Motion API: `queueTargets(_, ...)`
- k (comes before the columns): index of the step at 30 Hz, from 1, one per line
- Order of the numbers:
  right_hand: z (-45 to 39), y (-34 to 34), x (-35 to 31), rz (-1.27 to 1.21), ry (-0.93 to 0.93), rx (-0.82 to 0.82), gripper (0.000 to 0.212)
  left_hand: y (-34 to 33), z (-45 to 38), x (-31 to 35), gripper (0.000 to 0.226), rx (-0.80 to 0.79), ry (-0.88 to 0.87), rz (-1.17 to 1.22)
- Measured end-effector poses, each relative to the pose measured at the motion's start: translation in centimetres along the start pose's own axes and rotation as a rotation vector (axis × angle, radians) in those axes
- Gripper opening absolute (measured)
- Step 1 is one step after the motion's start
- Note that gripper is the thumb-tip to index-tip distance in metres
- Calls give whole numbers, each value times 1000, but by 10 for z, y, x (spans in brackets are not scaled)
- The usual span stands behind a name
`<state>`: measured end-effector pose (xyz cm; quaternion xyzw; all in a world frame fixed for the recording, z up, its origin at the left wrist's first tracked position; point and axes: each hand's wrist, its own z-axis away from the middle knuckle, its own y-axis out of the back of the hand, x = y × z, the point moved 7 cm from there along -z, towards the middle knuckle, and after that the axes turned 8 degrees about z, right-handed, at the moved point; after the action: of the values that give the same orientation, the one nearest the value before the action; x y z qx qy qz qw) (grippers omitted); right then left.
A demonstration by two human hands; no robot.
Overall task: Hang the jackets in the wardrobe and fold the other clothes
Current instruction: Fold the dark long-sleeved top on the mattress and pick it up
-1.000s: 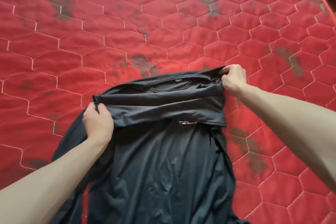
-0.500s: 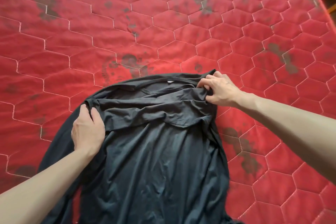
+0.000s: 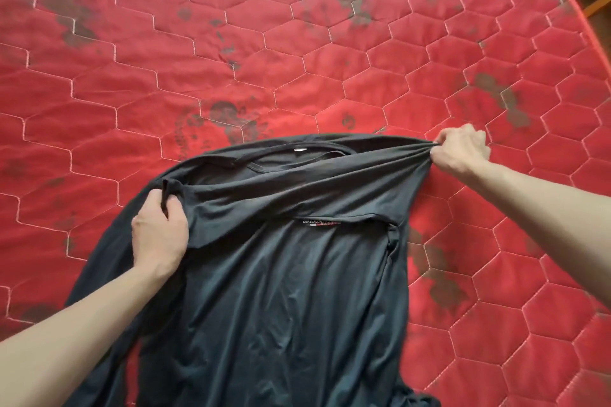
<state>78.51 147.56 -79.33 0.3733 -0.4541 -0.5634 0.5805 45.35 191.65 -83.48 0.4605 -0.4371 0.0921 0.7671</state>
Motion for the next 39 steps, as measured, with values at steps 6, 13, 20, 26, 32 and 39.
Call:
queueTargets(6,30,-4,-30,-65,458,-14,29,-18,5,-2,30,-55,24,24)
queueTargets(13,33,2,-34,-197,521,-98,13,-12,3,-2,33,0,57,38)
queueTargets(20,0,3,1,-44,275,10,26,-18,-4,0,32,-93,1,0)
queueTargets(26,71,-34,21,-368,180,131,36,-21,3,3,25,-88,79,-21)
queueTargets(32,209,-109,51,-526,178,-4,11,-13,50,-6,41,-46,61,-73)
queueTargets(39,340,-147,74,-294,466,-9,41,15,164,-47,57,28,-43,-413)
